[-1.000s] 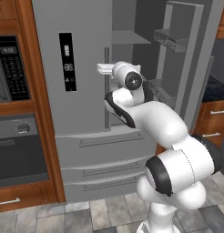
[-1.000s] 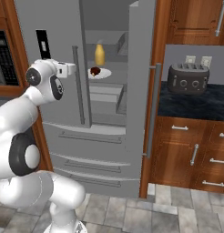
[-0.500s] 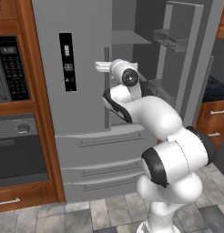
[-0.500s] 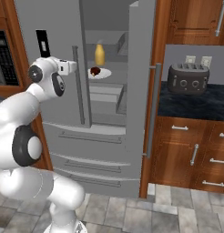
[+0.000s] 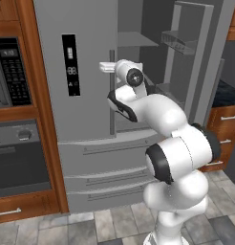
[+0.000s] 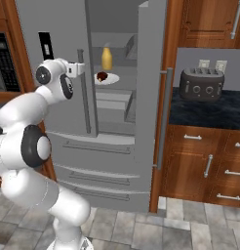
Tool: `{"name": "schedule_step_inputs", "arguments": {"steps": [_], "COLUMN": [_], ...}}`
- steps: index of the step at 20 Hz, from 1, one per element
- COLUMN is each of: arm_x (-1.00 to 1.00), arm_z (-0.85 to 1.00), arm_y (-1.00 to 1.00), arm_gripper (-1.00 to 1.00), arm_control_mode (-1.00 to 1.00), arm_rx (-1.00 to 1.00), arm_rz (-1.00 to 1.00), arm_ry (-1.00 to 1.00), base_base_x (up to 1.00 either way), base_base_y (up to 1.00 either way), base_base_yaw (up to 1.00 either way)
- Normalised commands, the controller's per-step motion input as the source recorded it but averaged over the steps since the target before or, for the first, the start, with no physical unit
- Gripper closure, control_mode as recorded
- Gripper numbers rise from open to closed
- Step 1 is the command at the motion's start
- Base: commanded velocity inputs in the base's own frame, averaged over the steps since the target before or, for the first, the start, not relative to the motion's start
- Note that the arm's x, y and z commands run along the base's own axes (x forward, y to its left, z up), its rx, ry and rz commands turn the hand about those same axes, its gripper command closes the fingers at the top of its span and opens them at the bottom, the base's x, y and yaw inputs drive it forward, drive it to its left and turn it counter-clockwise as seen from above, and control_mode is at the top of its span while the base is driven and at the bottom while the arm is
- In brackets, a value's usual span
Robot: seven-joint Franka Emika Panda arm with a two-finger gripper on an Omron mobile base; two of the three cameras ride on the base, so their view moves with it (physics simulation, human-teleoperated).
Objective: Retrieve the steak from the fridge and place it on the saucepan with marinade on the stove.
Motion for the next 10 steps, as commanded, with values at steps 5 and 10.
{"name": "schedule_step_inputs", "arguments": {"steps": [5, 10], "arm_x": [0.32, 0.44], "arm_z": [0.00, 0.00], "arm_y": [0.00, 0.00], "arm_gripper": [-1.00, -1.00], "arm_control_mode": [-1.00, -1.00], "arm_rx": [0.00, 0.00], "arm_rz": [0.00, 0.00], "arm_ry": [0.00, 0.00], "base_base_x": [0.00, 0.00], "base_base_y": [0.00, 0.00], "base_base_yaw": [0.00, 0.00]}}
